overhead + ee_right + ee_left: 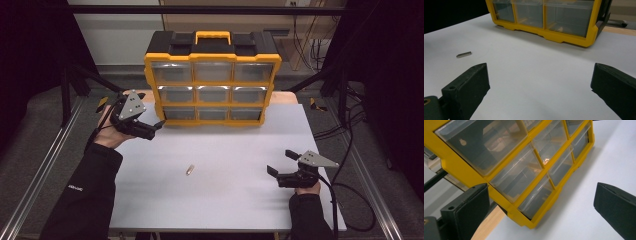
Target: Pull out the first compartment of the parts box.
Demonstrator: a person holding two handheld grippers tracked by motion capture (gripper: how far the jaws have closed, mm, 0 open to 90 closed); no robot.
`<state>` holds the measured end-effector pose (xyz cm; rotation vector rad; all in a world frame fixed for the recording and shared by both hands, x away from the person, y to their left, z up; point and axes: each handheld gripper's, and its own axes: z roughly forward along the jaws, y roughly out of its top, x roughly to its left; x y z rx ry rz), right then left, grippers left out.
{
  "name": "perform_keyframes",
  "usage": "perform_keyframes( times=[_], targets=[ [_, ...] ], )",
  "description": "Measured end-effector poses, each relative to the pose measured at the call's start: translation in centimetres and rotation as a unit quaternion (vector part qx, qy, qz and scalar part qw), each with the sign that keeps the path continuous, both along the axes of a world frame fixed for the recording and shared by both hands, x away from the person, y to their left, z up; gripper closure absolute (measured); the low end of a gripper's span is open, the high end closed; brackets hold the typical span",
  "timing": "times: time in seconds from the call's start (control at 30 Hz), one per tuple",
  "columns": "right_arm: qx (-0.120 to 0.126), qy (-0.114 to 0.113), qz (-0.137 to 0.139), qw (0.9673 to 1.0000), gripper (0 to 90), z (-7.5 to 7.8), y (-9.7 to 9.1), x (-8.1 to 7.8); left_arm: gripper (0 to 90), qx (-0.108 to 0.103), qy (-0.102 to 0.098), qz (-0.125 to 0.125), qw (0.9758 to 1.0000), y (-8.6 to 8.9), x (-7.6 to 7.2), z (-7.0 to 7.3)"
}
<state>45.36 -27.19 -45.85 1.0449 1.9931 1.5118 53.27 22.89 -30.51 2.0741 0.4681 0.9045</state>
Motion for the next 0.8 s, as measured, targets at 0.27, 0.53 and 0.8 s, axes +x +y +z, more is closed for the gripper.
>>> perform_keyframes(
  times=[0.27,0.53,0.8],
  targets=[
    [0.001,0.000,0.000,1.0000,2.1,0.0,0.0,0.0,0.0,0.024,-0.016,-0.002,0.9996,-0.6,0.3,0.9],
    [0.000,-0.001,0.000,1.0000,2.1,0.0,0.0,0.0,0.0,0.052,-0.027,-0.006,0.9982,-1.6,0.8,1.5],
    [0.001,0.000,-0.001,1.0000,2.1,0.0,0.0,0.0,0.1,0.075,-0.042,-0.007,0.9963,-2.2,1.2,1.9]
  ],
)
